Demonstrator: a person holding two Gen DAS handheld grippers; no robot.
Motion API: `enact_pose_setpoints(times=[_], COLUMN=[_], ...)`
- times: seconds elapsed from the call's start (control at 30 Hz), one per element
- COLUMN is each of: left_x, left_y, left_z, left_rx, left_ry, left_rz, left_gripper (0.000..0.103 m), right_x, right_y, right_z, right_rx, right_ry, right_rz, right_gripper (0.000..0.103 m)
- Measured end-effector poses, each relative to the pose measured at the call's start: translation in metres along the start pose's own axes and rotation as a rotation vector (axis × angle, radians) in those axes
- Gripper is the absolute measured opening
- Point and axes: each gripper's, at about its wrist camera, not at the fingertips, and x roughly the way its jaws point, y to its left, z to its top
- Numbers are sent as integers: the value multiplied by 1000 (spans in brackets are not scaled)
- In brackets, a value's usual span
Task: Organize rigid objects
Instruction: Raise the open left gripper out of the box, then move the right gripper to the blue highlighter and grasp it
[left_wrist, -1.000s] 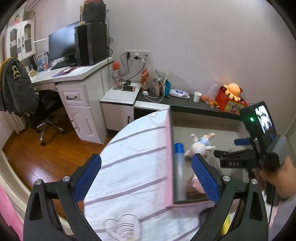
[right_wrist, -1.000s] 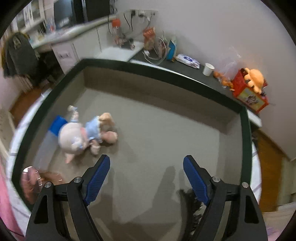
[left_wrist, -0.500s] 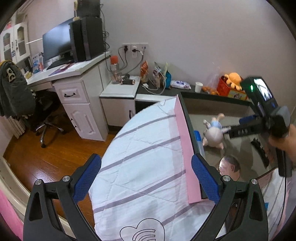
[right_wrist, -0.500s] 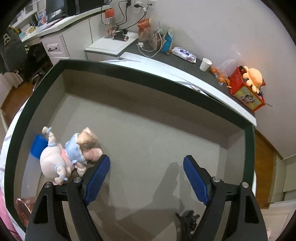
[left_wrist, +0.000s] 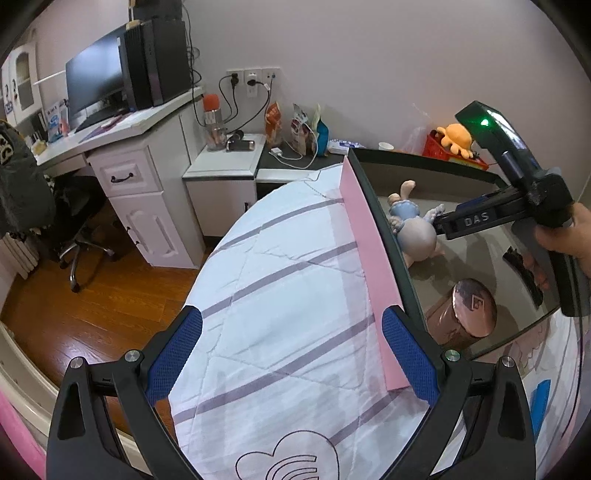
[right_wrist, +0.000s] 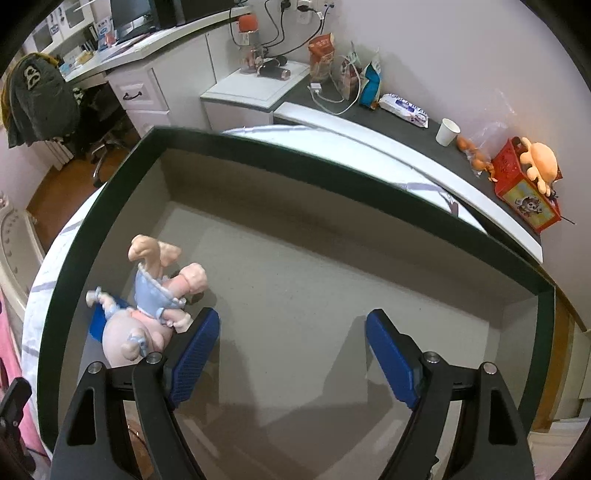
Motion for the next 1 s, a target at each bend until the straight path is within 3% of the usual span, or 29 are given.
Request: enact_pose_setpoints(times=[0.13, 0.4, 0.57, 0.77, 1.0], left_x=[-4, -32, -58, -93, -125], left_y=[1, -1, -16, -43, -76], left_z=[-3, -9, -23, -41, -60], left_rx=[-1, -25, -39, -39, -43], left_ry=[0, -28, -48, -80, -104], left_rz=[14, 24, 13, 13, 13], left_gripper=[99, 99, 99, 100, 102], right_x=[-18, -63, -112, -158, -178], right_y=[-7, -3, 10, 17, 15], right_z=[-5, -24, -73, -142, -215], right_rx=[37, 73, 96, 143, 189], right_ry=[-37, -157, -293, -418, -465], right_rz=[-44, -3, 59, 73, 53], right_gripper=[83, 83, 83, 83, 84])
